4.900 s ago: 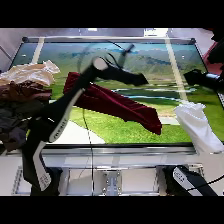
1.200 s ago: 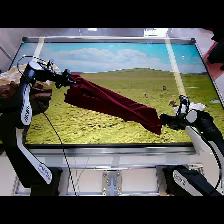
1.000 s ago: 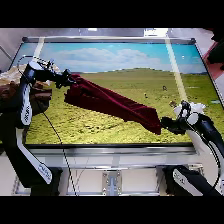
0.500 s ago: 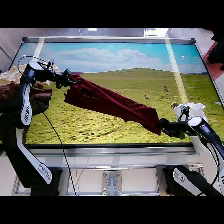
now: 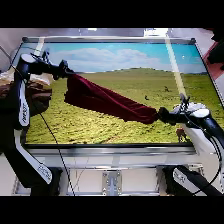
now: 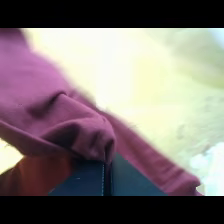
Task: Fold the shirts.
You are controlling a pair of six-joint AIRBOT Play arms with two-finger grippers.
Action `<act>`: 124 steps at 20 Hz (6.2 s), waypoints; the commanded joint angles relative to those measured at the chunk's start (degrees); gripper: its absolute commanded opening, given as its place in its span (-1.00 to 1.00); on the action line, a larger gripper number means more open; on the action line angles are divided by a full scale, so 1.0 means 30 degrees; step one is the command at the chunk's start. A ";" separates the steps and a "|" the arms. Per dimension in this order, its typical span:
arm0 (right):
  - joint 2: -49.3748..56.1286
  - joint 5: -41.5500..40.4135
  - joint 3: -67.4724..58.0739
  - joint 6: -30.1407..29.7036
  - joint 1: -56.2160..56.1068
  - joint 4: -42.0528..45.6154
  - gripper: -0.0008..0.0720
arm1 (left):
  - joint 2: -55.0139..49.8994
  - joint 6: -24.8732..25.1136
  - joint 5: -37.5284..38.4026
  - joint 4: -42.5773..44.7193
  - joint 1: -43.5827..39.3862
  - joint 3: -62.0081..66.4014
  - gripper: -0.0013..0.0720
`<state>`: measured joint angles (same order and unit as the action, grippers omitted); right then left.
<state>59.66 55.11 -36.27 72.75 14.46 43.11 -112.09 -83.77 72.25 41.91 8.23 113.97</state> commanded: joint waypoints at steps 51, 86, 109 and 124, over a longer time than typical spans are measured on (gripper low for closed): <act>-0.1829 -0.3162 -0.0831 0.1421 -0.2171 0.5996 0.16 | 1.5766 -0.0291 -0.2047 1.2531 0.0036 -1.1642 0.79; -0.3978 -0.0896 -0.4240 0.1807 0.4459 0.8488 0.16 | 1.7303 -0.4437 -1.5781 -0.2652 -0.9078 -3.1678 0.22; 0.1523 -0.1326 0.2565 -0.4167 0.6215 0.1049 0.28 | 1.7223 -0.2397 -1.5023 -0.4124 -0.9078 -3.1583 -0.94; 0.3366 -0.2543 0.2557 -0.6754 0.3512 -0.2339 -0.23 | 1.7223 -0.2397 -1.5059 -0.4124 -0.9078 -3.1583 -0.94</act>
<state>69.49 48.84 -28.56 53.30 27.16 39.16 -60.40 -91.00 27.11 29.50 -19.00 19.16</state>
